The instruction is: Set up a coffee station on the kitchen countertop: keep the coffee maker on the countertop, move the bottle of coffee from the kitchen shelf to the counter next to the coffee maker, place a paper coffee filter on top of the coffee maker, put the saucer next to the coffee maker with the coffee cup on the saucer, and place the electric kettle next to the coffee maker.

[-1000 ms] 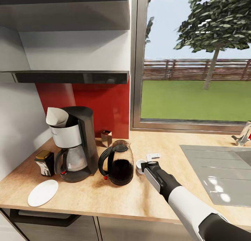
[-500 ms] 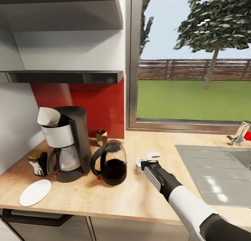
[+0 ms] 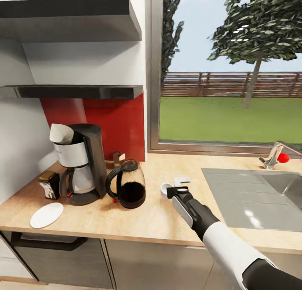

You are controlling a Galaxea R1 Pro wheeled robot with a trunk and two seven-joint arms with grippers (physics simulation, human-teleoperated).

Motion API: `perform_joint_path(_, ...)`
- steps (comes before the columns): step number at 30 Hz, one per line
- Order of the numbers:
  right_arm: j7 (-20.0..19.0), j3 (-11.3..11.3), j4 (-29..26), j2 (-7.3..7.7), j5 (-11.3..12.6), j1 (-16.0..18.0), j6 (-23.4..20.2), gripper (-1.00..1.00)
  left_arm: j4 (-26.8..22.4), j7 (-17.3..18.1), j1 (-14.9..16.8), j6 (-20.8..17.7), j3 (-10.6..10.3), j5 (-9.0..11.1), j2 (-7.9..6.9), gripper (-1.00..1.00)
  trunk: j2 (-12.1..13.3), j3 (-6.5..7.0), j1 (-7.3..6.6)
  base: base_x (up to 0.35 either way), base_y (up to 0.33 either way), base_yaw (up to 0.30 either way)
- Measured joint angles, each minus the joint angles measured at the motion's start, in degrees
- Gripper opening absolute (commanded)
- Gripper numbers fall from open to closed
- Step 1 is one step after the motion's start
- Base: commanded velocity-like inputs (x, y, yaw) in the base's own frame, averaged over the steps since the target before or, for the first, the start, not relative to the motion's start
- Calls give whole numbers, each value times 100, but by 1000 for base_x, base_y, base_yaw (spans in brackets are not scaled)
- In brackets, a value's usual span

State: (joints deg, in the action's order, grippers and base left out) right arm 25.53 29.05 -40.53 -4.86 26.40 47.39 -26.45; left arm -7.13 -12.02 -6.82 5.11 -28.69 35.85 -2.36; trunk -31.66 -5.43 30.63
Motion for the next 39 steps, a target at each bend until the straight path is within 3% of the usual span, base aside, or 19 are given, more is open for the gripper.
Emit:
perform_joint_path(5,3,15,-100,0,-3,0,0,-100,0,-2,0,177,-1,0,16,100,0,43,0,-338,52,0)
perform_joint_path(22,2,15,-112,-8,2,-1,0,-100,-6,-37,7,183,1,-1,33,100,1,114,-1,-323,115,7)
perform_joint_path(39,3,13,-116,-23,5,0,-1,-100,-6,-37,11,188,0,-1,46,100,0,139,-3,-43,36,259)
